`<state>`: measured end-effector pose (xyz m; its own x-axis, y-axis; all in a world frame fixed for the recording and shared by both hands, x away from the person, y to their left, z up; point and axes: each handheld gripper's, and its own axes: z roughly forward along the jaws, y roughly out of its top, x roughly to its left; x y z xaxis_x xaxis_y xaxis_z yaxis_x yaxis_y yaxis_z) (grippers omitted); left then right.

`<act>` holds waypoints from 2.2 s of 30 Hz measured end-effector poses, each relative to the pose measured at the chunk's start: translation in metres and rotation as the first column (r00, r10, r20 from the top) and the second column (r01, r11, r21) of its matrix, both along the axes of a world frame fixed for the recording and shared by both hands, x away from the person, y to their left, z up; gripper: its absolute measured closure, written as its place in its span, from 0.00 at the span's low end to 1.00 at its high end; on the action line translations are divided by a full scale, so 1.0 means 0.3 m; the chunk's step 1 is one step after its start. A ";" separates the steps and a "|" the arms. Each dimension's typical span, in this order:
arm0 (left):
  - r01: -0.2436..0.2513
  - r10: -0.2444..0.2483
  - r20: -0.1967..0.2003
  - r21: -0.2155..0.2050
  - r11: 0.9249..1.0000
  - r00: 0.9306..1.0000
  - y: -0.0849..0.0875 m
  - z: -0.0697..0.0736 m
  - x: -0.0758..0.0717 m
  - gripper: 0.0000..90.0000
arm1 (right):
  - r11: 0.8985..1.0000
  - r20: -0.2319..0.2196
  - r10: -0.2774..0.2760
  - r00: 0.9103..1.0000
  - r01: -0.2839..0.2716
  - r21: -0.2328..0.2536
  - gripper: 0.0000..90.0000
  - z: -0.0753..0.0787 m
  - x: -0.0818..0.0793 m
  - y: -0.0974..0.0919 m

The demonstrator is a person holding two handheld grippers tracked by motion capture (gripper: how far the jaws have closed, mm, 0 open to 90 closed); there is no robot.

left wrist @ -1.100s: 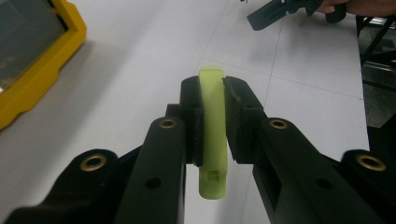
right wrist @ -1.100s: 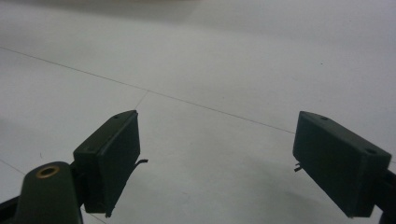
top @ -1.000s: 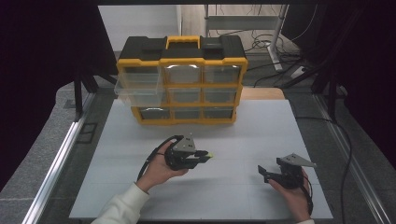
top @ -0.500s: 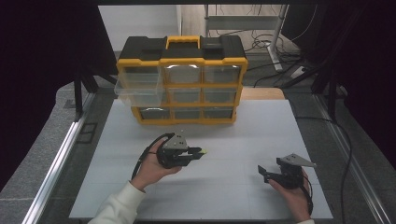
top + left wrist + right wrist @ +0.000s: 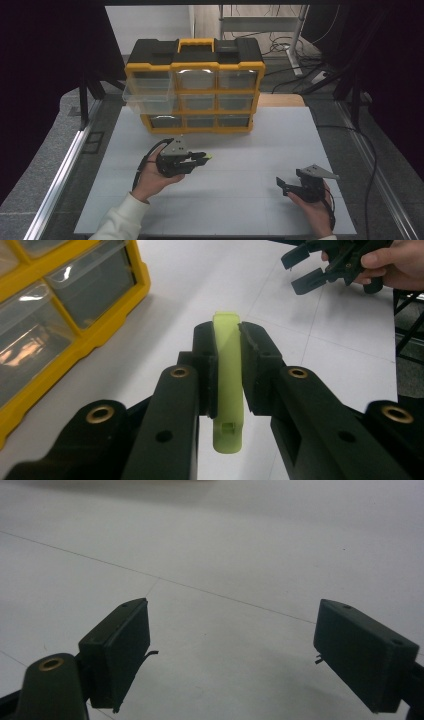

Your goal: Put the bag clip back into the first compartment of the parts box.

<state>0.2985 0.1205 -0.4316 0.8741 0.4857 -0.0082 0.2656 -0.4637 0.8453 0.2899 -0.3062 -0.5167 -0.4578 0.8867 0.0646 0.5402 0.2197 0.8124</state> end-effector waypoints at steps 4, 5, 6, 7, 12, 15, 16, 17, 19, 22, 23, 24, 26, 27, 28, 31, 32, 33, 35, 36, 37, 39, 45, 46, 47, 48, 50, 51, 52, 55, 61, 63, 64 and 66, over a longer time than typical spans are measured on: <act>-0.010 0.010 0.000 -0.009 1.000 1.000 0.017 0.005 -0.007 0.86 | 1.000 0.000 0.001 1.000 -0.001 0.000 0.17 0.000 0.000 0.001; -0.012 0.012 0.001 -0.012 1.000 1.000 0.021 0.007 -0.009 0.86 | 1.000 0.000 0.001 1.000 -0.001 0.001 0.17 0.000 0.000 0.001; -0.015 0.016 0.004 -0.015 1.000 1.000 0.025 0.010 -0.011 0.86 | 1.000 0.000 0.002 1.000 -0.002 0.001 0.17 0.000 0.000 0.001; -0.019 0.019 0.007 -0.016 1.000 1.000 0.030 0.013 -0.013 0.86 | 1.000 0.000 0.002 1.000 -0.002 0.001 0.17 0.001 0.000 0.001; -0.037 0.037 0.018 -0.026 0.999 0.999 0.053 0.029 -0.023 0.86 | 1.000 0.000 0.003 1.000 -0.003 0.003 0.17 0.001 -0.001 0.001; -0.045 0.046 0.027 -0.034 0.998 0.999 0.070 0.037 -0.026 0.86 | 1.000 0.001 0.003 1.000 -0.003 0.002 0.17 0.001 -0.001 0.001; -0.048 0.049 0.028 -0.036 0.998 0.998 0.075 0.039 -0.027 0.86 | 1.000 0.001 0.005 1.000 -0.005 0.000 0.17 0.001 -0.001 0.001; -0.052 0.053 0.029 -0.039 0.998 0.998 0.080 0.041 -0.027 0.86 | 1.000 0.000 0.005 1.000 -0.005 0.000 0.17 0.001 -0.001 0.001; -0.059 0.060 0.029 -0.043 0.997 0.998 0.090 0.045 -0.028 0.86 | 1.000 0.000 0.005 1.000 -0.005 -0.001 0.17 0.001 0.000 0.001; -0.069 0.071 0.030 -0.050 0.996 0.997 0.101 0.050 -0.030 0.86 | 1.000 0.000 0.006 1.000 -0.006 -0.003 0.17 0.000 0.000 0.001; -0.072 0.074 0.032 -0.052 0.996 0.997 0.105 0.052 -0.031 0.86 | 1.000 -0.001 0.005 1.000 -0.005 -0.003 0.17 0.000 0.000 0.001; -0.074 0.076 0.035 -0.054 0.996 0.997 0.109 0.054 -0.032 0.86 | 1.000 -0.001 0.005 1.000 -0.005 -0.003 0.17 0.000 0.000 0.001; -0.080 0.082 0.041 -0.057 0.995 0.996 0.115 0.058 -0.034 0.86 | 1.000 -0.001 0.005 1.000 -0.005 -0.003 0.17 0.000 -0.001 0.001; -0.080 0.082 0.044 -0.057 0.995 0.996 0.118 0.061 -0.035 0.86 | 1.000 -0.001 0.005 1.000 -0.005 -0.003 0.17 0.000 -0.001 0.001; -0.082 0.085 0.047 -0.059 0.995 0.995 0.121 0.063 -0.036 0.86 | 1.000 0.000 0.006 1.000 -0.006 -0.005 0.17 0.000 -0.001 0.001; -0.088 0.091 0.053 -0.065 0.994 0.994 0.131 0.070 -0.038 0.86 | 1.000 0.000 0.006 1.000 -0.006 -0.007 0.17 -0.001 0.000 0.001; -0.091 0.095 0.055 -0.067 0.994 0.994 0.135 0.072 -0.038 0.86 | 1.000 0.000 0.006 1.000 -0.006 -0.008 0.17 -0.001 0.000 0.001; -0.093 0.096 0.056 -0.068 0.993 0.994 0.138 0.074 -0.039 0.86 | 1.000 0.000 0.006 1.000 -0.006 -0.008 0.17 -0.001 0.000 0.001; -0.100 0.104 0.055 -0.076 0.992 0.993 0.143 0.076 -0.040 0.86 | 1.000 0.000 0.005 1.000 -0.005 -0.007 0.17 -0.001 0.000 0.001; -0.101 0.106 0.058 -0.077 0.992 0.993 0.146 0.077 -0.041 0.86 | 1.000 -0.003 0.005 1.000 -0.005 -0.006 0.17 0.000 -0.001 0.001; -0.102 0.107 0.060 -0.078 0.992 0.992 0.148 0.079 -0.041 0.86 | 1.000 -0.002 0.005 1.000 -0.005 -0.006 0.17 0.000 -0.001 0.002; -0.102 0.107 0.068 -0.078 0.992 0.992 0.154 0.083 -0.041 0.86 | 1.000 0.002 0.006 1.000 -0.006 -0.008 0.17 -0.001 0.000 0.002; -0.115 0.121 0.072 -0.089 0.989 0.990 0.172 0.091 -0.042 0.86 | 1.000 -0.001 0.005 1.000 -0.005 -0.006 0.17 -0.001 -0.001 0.002; -0.115 0.122 0.074 -0.089 0.989 0.990 0.175 0.093 -0.042 0.86 | 1.000 -0.001 0.005 1.000 -0.005 -0.006 0.17 0.000 -0.001 0.002; -0.118 0.125 0.074 -0.093 0.989 0.989 0.178 0.095 -0.043 0.86 | 1.000 -0.001 0.005 1.000 -0.005 -0.005 0.17 0.000 -0.001 0.002; -0.120 0.127 0.075 -0.096 0.988 0.989 0.181 0.097 -0.043 0.86 | 1.000 0.001 0.006 1.000 -0.006 -0.008 0.17 -0.001 0.000 0.002; -0.124 0.132 0.077 -0.101 0.987 0.988 0.187 0.100 -0.044 0.86 | 1.000 0.001 0.006 1.000 -0.006 -0.008 0.17 -0.001 0.000 0.001; -0.125 0.133 0.077 -0.105 0.987 0.988 0.190 0.102 -0.044 0.86 | 1.000 0.001 0.006 1.000 -0.006 -0.008 0.17 -0.001 0.000 0.002; -0.125 0.134 0.078 -0.106 0.986 0.988 0.193 0.104 -0.045 0.86 | 1.000 0.001 0.006 1.000 -0.006 -0.008 0.17 -0.001 0.000 0.002; -0.127 0.137 0.079 -0.113 0.985 0.987 0.199 0.108 -0.046 0.86 | 1.000 0.001 0.005 1.000 -0.005 -0.008 0.17 -0.001 0.000 0.002; -0.135 0.146 0.086 -0.122 0.983 0.986 0.212 0.118 -0.048 0.86 | 1.000 0.000 0.005 1.000 -0.005 -0.009 0.17 -0.001 0.000 0.002; -0.138 0.150 0.086 -0.127 0.982 0.985 0.217 0.121 -0.048 0.86 | 1.000 0.001 0.005 1.000 -0.005 -0.009 0.17 -0.001 0.000 0.001; -0.140 0.151 0.085 -0.130 0.982 0.985 0.218 0.122 -0.048 0.86 | 1.000 0.001 0.005 1.000 -0.005 -0.009 0.17 -0.001 0.000 0.001; -0.141 0.153 0.085 -0.136 0.981 0.985 0.220 0.125 -0.047 0.86 | 1.000 0.002 0.006 1.000 -0.006 -0.010 0.17 -0.001 0.000 0.001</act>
<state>0.2843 0.1864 -0.3942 0.7928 0.6094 0.0000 0.2392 -0.3112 0.9197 0.2899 -0.3060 -0.5169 -0.4628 0.8847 0.0551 0.5371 0.2305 0.8114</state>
